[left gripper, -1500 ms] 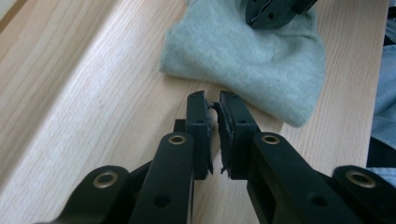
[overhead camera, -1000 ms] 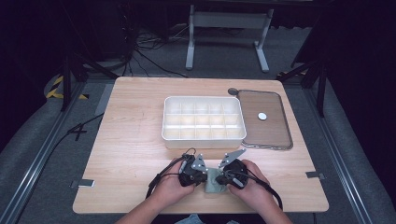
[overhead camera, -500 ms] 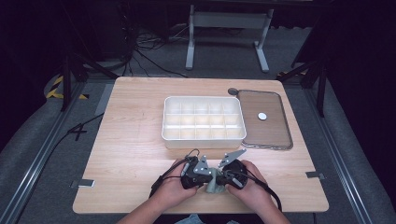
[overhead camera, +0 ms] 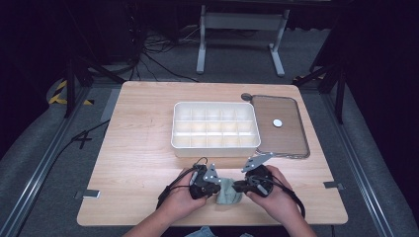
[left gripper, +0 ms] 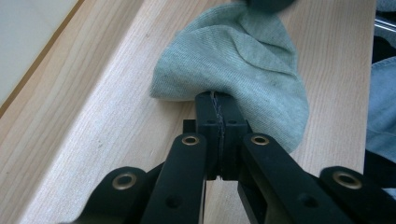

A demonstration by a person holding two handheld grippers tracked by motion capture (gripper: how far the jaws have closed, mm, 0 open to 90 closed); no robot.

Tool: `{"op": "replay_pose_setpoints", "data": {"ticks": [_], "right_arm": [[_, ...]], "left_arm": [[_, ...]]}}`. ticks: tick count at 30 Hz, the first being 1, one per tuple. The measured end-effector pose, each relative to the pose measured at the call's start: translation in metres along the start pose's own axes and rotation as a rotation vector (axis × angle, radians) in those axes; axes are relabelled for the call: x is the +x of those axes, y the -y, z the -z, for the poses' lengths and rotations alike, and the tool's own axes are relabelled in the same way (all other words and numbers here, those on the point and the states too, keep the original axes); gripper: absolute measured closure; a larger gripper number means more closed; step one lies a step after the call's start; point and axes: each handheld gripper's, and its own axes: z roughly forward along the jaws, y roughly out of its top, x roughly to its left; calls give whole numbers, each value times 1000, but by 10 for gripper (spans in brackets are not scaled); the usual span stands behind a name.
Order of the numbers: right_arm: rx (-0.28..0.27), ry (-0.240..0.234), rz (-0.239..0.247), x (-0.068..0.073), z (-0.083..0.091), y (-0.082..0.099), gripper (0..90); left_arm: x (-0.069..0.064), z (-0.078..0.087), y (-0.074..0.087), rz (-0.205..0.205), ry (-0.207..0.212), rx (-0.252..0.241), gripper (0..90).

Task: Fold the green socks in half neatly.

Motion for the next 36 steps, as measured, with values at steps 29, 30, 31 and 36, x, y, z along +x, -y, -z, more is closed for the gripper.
{"op": "replay_pose_setpoints", "data": {"ticks": [29, 30, 31, 36], "right_arm": [[116, -40, 6, 3, -26, 8, 897], [113, -45, 5, 2, -26, 9, 897], [107, -52, 4, 1, -26, 10, 897], [88, -77, -10, -3, -25, 13, 893]], "left_arm": [[-11, -10, -14, -108, 12, -106, 802], [-11, -11, -15, -124, 6, -104, 796], [-12, -11, -15, -126, 2, -106, 791], [-10, -12, -15, -129, 7, -121, 759]]}}
